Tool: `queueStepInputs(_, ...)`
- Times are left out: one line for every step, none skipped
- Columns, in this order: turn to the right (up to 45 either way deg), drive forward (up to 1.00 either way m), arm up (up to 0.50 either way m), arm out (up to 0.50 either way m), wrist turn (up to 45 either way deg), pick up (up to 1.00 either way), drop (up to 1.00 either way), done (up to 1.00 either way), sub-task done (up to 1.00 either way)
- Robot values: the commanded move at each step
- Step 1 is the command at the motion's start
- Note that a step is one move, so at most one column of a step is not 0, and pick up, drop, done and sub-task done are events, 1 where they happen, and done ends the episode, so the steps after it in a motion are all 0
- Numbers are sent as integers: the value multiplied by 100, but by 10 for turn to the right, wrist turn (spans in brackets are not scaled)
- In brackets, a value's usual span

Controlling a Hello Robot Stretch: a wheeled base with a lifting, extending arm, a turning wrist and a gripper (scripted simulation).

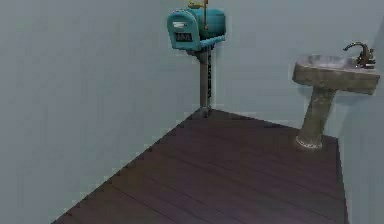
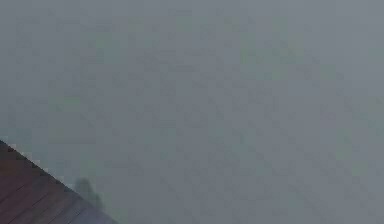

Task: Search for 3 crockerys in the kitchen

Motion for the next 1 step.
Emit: queueStepInputs(-450,0,0,0,0,0,0,0,0)
